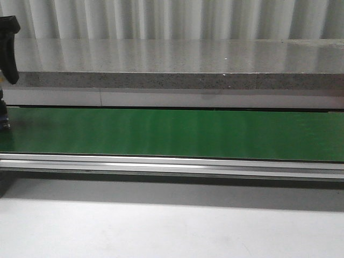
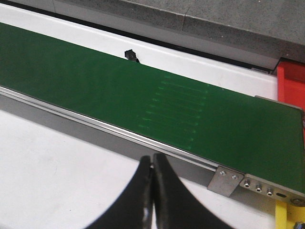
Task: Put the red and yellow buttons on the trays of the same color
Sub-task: 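Set the yellow button on the belt and release it, then grasp a red push-button from the pile with the left gripper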
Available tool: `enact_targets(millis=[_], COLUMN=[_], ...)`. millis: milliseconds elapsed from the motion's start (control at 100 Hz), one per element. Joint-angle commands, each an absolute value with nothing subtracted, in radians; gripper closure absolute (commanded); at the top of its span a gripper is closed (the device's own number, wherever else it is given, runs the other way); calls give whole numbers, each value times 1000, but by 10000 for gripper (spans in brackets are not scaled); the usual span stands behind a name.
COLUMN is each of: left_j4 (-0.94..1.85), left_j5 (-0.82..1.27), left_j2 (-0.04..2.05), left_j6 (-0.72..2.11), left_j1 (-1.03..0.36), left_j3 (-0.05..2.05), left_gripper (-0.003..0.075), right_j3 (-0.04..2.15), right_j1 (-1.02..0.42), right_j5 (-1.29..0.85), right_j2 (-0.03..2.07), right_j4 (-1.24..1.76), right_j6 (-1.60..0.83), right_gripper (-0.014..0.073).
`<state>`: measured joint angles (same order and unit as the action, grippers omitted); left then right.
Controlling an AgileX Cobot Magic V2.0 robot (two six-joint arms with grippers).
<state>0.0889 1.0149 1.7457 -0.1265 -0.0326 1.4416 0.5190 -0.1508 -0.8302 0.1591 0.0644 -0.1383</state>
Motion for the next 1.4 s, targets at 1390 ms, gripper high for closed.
enact_targets(millis=[1390], left_j4=[93], left_j5=[611], left_j2=[1970], left_j6=[-138], left_j1=[344], left_j3=[1533], left_gripper=[104], right_j3=[540], right_j1=[-152], right_j5=[-759], right_j2=[169], right_j4=[65], right_j6=[-146], right_gripper=[659])
